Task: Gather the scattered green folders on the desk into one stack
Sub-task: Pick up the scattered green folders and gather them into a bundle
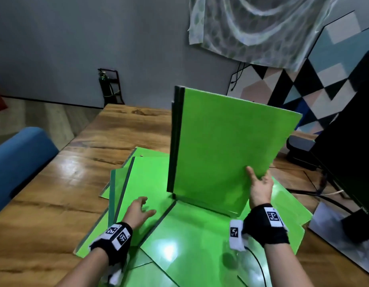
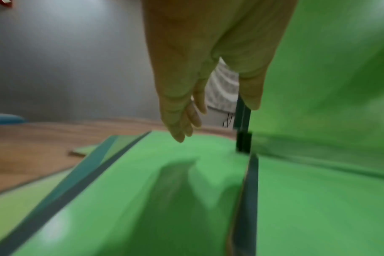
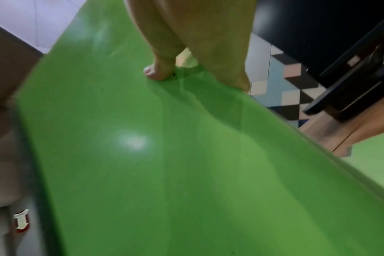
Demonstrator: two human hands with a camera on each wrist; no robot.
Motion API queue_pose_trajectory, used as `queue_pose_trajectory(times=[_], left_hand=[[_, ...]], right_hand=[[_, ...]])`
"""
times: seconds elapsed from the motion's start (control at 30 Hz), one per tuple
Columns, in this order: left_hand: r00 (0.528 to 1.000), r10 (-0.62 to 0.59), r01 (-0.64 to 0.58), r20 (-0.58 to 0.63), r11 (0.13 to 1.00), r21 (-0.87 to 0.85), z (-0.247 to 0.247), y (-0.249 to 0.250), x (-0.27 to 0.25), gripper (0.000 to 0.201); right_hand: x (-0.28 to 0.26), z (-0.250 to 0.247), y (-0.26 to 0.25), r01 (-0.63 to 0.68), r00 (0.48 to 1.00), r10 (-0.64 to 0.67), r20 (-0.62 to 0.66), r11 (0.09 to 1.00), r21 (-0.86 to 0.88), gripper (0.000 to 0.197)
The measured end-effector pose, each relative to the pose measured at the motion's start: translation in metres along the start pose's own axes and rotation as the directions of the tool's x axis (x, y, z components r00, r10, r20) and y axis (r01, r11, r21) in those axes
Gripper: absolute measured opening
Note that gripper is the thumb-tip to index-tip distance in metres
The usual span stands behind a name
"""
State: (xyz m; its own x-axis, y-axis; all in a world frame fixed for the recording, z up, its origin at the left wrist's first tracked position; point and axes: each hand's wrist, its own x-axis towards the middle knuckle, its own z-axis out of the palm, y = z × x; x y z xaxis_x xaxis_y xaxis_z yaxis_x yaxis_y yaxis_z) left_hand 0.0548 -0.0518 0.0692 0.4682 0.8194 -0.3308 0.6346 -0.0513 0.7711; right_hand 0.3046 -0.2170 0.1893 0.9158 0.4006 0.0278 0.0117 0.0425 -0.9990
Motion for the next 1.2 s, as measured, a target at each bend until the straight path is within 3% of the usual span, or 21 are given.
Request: queue_pose_trajectory(times=[0.1, 0.2, 0.37, 0.5, 0.57, 0.7, 0.83, 0.97, 1.07, 1.2], left_hand=[[0.996, -0.067, 0.057, 0.053, 0.983, 0.173, 0.030, -0.018, -0.001, 0.071], [0.996, -0.064, 0.052, 0.059, 0.982, 0.183, 0.058, -0.009, 0.001, 0.076], [0.992, -0.129, 0.113, 0.000, 0.875, 0.471, 0.091, 0.015, -0.002, 0.082], [0.972, -0.233, 0.186, 0.013, 0.811, 0.554, 0.108, 0.022, -0.005, 0.078], [0.961, -0.271, 0.197, 0.065, 0.825, 0.531, 0.107, 0.027, -0.005, 0.066], [0.941, -0.292, 0.246, 0.172, 0.938, 0.245, 0.067, 0.021, 0.006, 0.035], [0.957, -0.289, 0.275, 0.029, 0.935, 0.225, -0.008, -0.009, 0.028, 0.034], [0.939, -0.314, 0.337, -0.138, 0.918, 0.210, -0.042, -0.045, 0.050, 0.044], [0.927, -0.339, 0.372, -0.160, 0.883, 0.286, -0.031, -0.052, 0.050, 0.060], [0.904, -0.377, 0.405, -0.202, 0.906, 0.122, -0.017, -0.036, 0.051, 0.078]], right_hand=[[0.010, -0.013, -0.001, -0.042, 0.985, 0.046, -0.166, 0.999, 0.029, 0.065], [0.011, -0.017, 0.008, -0.081, 0.964, 0.080, -0.253, 0.997, 0.007, 0.071], [0.006, -0.017, 0.014, -0.076, 0.959, 0.071, -0.274, 0.997, -0.008, 0.065], [0.004, -0.012, 0.013, -0.075, 0.959, 0.077, -0.274, 0.997, 0.018, 0.063], [0.003, -0.011, 0.013, -0.075, 0.956, 0.079, -0.283, 0.997, 0.024, 0.063], [0.010, -0.014, 0.012, -0.056, 0.932, 0.067, -0.355, 0.998, 0.042, 0.065], [0.019, -0.026, 0.014, -0.062, 0.907, 0.065, -0.417, 0.998, 0.020, 0.070], [0.022, -0.030, 0.020, -0.098, 0.902, 0.094, -0.422, 0.995, 0.012, 0.073], [0.023, -0.027, 0.021, -0.109, 0.913, 0.099, -0.397, 0.994, -0.003, 0.074], [0.021, -0.024, 0.022, -0.139, 0.923, 0.131, -0.362, 0.990, 0.002, 0.075]])
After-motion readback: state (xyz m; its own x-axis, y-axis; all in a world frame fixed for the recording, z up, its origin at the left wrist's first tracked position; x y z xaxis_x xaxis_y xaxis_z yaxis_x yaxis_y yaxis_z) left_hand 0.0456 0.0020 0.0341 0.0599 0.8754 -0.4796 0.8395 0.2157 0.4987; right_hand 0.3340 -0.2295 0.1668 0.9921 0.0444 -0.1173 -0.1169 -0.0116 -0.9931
